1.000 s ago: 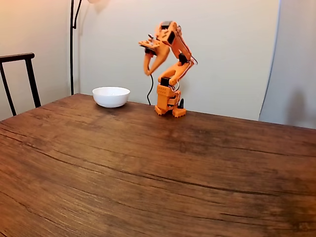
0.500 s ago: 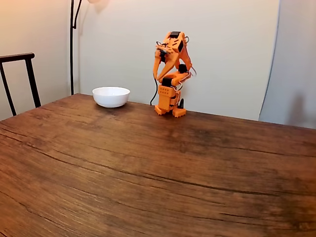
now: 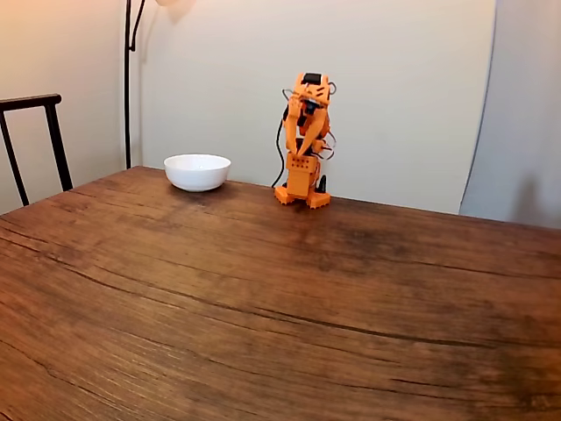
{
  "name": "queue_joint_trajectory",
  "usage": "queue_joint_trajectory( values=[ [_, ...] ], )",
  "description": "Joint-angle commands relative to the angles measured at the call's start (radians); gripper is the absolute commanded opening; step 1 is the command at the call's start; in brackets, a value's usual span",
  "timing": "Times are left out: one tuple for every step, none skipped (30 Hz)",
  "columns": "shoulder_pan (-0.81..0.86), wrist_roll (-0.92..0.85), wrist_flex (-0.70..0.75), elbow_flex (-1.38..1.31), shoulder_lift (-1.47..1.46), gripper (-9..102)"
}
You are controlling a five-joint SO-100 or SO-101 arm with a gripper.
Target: Grasp the cube and drop it in the bowl
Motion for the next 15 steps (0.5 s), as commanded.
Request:
queue_joint_trajectory(
  values=[
    [-0.008,-0.002,-0.066,0.043,0.002,-1],
    [-0.008,-0.002,-0.084,0.069,0.002,-1],
    [-0.008,-0.002,-0.104,0.097,0.002,-1],
    [-0.008,-0.002,-0.123,0.129,0.002,-1],
    [-0.008,-0.002,-0.14,0.163,0.002,-1],
    [-0.008,-0.003,-0.156,0.192,0.002,-1],
    [-0.008,-0.003,-0.173,0.218,0.002,-1],
    [-0.008,-0.003,-0.187,0.241,0.002,-1],
    [-0.008,-0.003,-0.198,0.261,0.002,-1],
    [-0.008,-0.003,-0.204,0.279,0.002,-1],
    [-0.008,-0.003,-0.206,0.295,0.002,-1],
    [-0.008,-0.003,-0.206,0.311,0.002,-1],
    [-0.008,-0.003,-0.206,0.327,0.002,-1],
    [-0.008,-0.003,-0.206,0.345,0.002,-1],
    [-0.008,-0.003,-0.206,0.364,0.002,-1]
  ],
)
